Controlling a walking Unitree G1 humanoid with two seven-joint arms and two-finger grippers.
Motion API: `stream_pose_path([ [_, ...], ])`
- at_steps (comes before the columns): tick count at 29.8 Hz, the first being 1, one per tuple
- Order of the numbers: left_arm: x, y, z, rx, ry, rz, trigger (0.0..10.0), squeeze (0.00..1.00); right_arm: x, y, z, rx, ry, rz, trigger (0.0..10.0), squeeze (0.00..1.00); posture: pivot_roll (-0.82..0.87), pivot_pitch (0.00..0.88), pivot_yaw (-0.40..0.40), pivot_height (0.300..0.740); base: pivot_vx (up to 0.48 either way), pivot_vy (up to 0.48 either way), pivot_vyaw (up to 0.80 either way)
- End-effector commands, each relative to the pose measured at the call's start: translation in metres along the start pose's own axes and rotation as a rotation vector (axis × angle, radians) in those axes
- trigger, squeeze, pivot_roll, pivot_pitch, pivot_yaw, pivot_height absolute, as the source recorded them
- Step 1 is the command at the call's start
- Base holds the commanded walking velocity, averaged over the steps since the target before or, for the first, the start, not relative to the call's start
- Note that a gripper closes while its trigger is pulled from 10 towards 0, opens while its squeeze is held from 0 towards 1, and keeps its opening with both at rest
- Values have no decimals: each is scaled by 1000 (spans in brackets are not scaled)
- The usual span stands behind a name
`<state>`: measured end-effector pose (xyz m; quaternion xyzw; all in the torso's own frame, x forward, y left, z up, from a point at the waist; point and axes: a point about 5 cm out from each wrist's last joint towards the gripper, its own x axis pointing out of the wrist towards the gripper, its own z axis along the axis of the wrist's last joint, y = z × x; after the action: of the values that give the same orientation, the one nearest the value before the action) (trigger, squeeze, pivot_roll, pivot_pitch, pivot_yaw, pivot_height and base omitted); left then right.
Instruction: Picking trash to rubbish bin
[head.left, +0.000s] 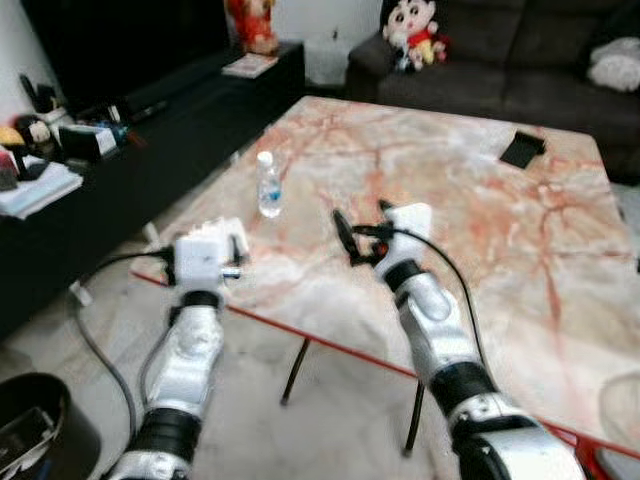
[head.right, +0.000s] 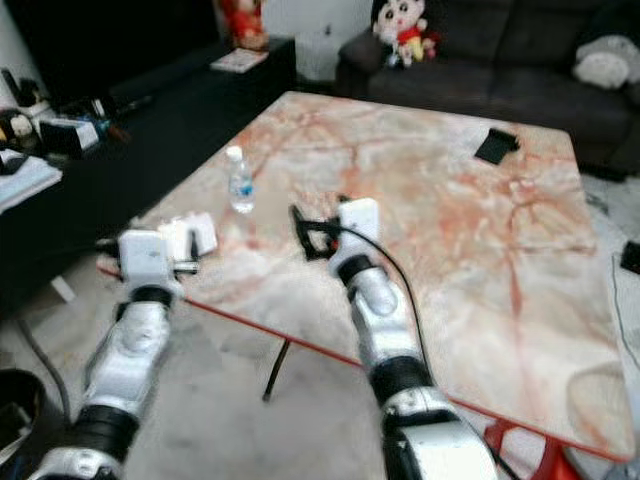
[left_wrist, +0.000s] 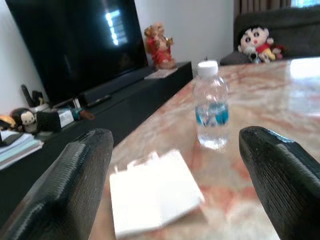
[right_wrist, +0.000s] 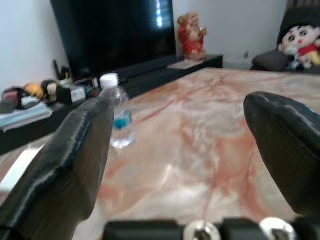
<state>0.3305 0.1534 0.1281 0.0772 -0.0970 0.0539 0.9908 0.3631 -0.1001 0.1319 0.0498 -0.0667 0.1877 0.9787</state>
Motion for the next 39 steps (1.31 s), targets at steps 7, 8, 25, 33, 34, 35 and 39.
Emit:
stream_pose_path([
  [7,3,5,0,19,5,14,10000,0,1,8,1,-17,-5,37,10000,0,57,0,-4,740,364,0,0],
  [8,3,5,0,20,4,13,10000,0,1,8,1,-22,-6,38,10000,0,57,0,-4,740,368,0,0],
  [25,-1,9,-4,36,11,15,10000,0,1,17,-4,8,7,65,10000,0,72,0,-4,740,366,0,168],
  [33,-1,9,-2,41,8,6,10000,0,3,20,-4,13,12,76,10000,0,75,0,1,740,364,0,0],
  [34,-1,9,-2,43,8,4,10000,0,2,20,-4,12,13,75,10000,0,74,0,1,740,364,0,0],
  [35,-1,9,-2,44,8,3,10000,0,2,20,-5,13,14,75,10000,0,74,0,1,740,364,0,0],
  [39,-3,9,-5,50,24,4,10000,0,1,21,-6,14,13,76,10000,0,71,0,4,740,329,0,0],
])
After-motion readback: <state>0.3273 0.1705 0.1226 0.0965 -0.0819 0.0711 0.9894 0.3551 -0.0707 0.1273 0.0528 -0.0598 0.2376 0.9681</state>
